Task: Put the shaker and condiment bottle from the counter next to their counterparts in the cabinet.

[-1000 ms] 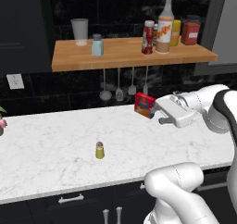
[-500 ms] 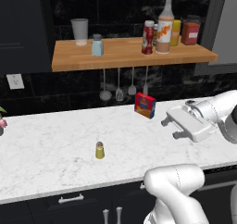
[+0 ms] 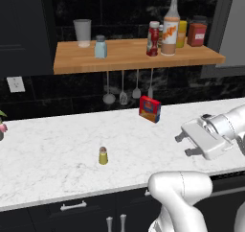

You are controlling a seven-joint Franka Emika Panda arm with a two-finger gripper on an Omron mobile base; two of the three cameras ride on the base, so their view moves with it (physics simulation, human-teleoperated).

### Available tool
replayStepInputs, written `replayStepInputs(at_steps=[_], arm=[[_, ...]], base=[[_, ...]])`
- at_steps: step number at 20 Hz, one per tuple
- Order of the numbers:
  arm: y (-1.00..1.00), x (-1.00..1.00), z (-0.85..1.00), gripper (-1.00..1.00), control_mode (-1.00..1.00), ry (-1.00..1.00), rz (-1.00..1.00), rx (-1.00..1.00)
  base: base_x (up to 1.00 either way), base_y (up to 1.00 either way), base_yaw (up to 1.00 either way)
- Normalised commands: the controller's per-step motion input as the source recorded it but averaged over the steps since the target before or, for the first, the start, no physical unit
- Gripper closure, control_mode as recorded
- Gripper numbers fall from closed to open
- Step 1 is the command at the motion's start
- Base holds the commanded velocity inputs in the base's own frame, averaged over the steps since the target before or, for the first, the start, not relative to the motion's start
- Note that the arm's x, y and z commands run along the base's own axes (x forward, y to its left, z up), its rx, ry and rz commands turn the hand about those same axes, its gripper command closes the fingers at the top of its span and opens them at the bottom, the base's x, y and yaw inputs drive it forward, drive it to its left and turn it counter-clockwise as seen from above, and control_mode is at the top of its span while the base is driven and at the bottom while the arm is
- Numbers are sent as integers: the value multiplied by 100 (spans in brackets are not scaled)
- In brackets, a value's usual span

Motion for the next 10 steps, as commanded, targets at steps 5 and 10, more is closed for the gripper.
replayStepInputs(at_steps=[5,10], arm=[[0,0,-60,-100,-100,-2,-9,-7],[0,41,-40,-100,-100,-4,-6,-7]], base=[[0,0,0],[0,0,0]])
